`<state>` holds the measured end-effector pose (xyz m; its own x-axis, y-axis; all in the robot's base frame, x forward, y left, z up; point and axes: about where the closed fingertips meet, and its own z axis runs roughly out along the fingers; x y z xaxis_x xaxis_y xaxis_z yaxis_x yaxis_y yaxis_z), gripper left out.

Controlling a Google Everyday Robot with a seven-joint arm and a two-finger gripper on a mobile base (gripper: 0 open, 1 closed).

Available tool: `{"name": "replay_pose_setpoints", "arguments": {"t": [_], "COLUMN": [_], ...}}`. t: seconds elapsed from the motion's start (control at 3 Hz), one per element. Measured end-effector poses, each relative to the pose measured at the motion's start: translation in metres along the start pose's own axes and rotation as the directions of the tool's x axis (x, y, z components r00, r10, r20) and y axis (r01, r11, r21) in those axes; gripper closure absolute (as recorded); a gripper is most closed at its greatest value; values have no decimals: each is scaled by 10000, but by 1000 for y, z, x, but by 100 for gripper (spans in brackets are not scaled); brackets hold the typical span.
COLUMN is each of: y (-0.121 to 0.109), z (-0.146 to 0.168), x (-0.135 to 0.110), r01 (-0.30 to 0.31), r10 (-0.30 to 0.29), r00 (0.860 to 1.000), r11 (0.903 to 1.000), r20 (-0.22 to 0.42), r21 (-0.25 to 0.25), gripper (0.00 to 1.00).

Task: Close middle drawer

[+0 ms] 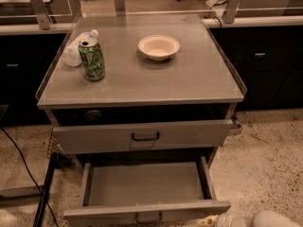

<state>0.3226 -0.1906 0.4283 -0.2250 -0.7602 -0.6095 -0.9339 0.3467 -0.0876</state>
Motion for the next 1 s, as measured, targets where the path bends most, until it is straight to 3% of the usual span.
{"name": "replay_pose_setpoints", "arguments": {"t": [0.33, 0.67, 1.0], "y": [-6, -21, -32], "z": [19, 41, 51], "x": [1, -5, -8], "r01": [533, 1304, 1571], "r10": [-543, -1381, -1716], "r00": [9983, 9894, 9837], "r11": [9975, 9809, 9657], "r20": [199, 445, 542], "r21": [472, 1445, 2066], "gripper": [100, 100, 100]}}
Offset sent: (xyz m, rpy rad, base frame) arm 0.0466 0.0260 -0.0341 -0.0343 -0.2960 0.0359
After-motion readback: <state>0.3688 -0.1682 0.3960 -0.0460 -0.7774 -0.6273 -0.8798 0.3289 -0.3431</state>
